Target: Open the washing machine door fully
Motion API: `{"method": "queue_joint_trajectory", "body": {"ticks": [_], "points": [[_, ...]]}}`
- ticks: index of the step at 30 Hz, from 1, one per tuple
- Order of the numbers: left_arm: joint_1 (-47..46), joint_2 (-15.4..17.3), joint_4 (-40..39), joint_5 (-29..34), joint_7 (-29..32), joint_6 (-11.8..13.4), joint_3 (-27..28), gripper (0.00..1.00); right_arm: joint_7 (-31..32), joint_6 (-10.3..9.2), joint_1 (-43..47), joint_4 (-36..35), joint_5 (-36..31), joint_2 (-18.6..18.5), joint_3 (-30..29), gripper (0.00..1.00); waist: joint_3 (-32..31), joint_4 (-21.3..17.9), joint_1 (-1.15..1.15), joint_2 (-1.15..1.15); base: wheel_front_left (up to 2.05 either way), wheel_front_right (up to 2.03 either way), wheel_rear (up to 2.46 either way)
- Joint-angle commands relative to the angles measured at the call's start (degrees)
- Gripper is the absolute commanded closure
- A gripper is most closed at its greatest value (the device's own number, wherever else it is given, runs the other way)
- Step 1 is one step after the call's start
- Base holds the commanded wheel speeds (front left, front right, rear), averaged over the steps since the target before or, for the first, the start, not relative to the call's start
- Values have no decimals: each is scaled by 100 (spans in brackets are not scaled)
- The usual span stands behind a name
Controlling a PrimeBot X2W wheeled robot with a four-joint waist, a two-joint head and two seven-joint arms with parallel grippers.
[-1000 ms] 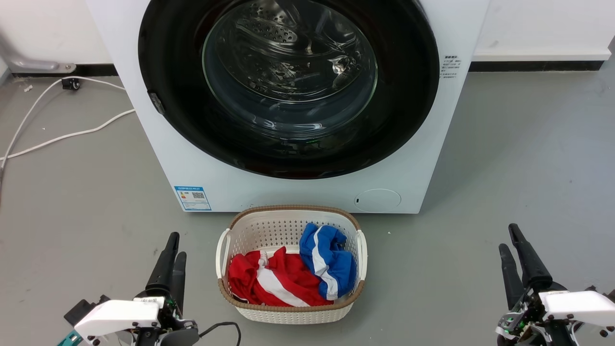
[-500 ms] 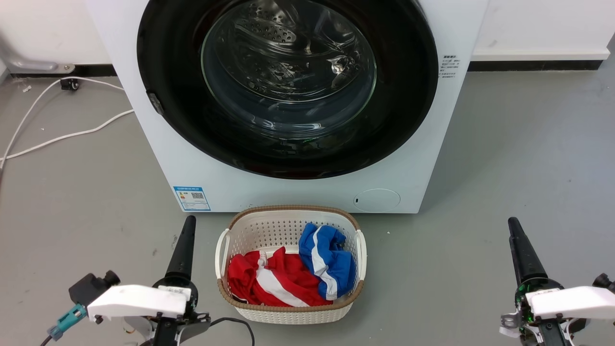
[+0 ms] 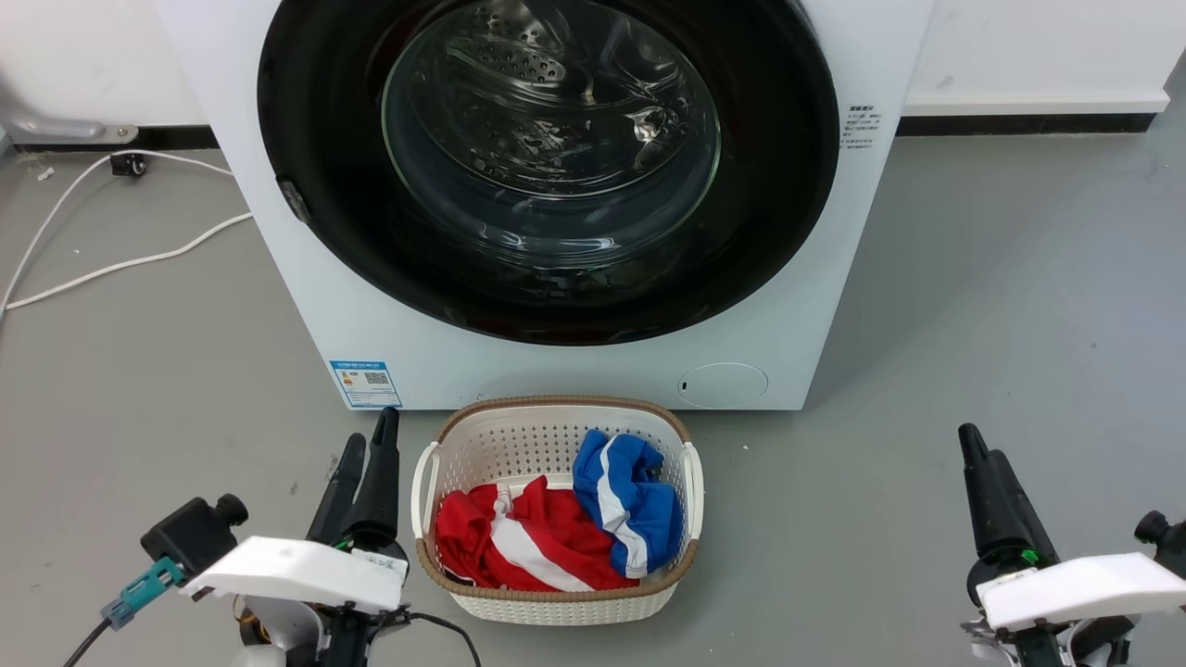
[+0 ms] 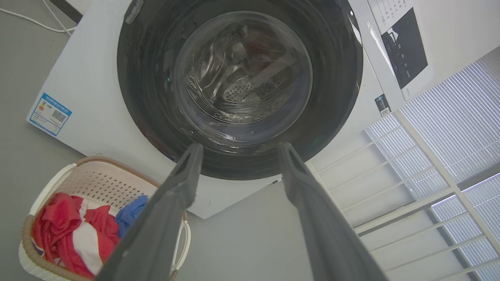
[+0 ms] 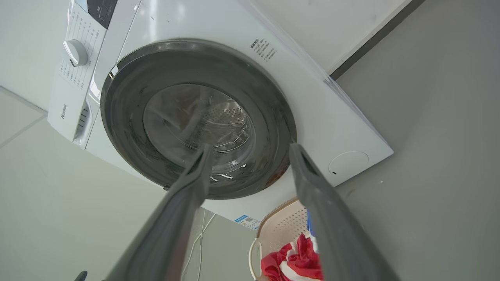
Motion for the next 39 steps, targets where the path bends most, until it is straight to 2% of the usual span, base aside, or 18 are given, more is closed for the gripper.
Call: {"method": "queue_joint_trajectory", "body": {"ticks": [1, 16, 26, 39], "points": [[-159, 65, -110, 274, -61, 1, -36, 0, -34, 2, -16, -140, -248, -47, 19, 0, 1, -3, 0, 0, 0, 0, 0], [-251, 307, -2, 1886, -339, 227, -402, 0, -56, 2, 129, -417, -1643, -35, 98, 0, 7, -19, 0, 0, 0, 0, 0], [-302, 447, 175, 2549, -507, 378, -618, 0, -71, 2, 231, -578, -2427, 9, 134, 0, -11, -50, 0, 0, 0, 0, 0], [-325, 499, 258, 3157, -700, 457, -743, 0, -162, 1, 325, -798, -3313, 44, 161, 0, -11, -54, 0, 0, 0, 0, 0]]}}
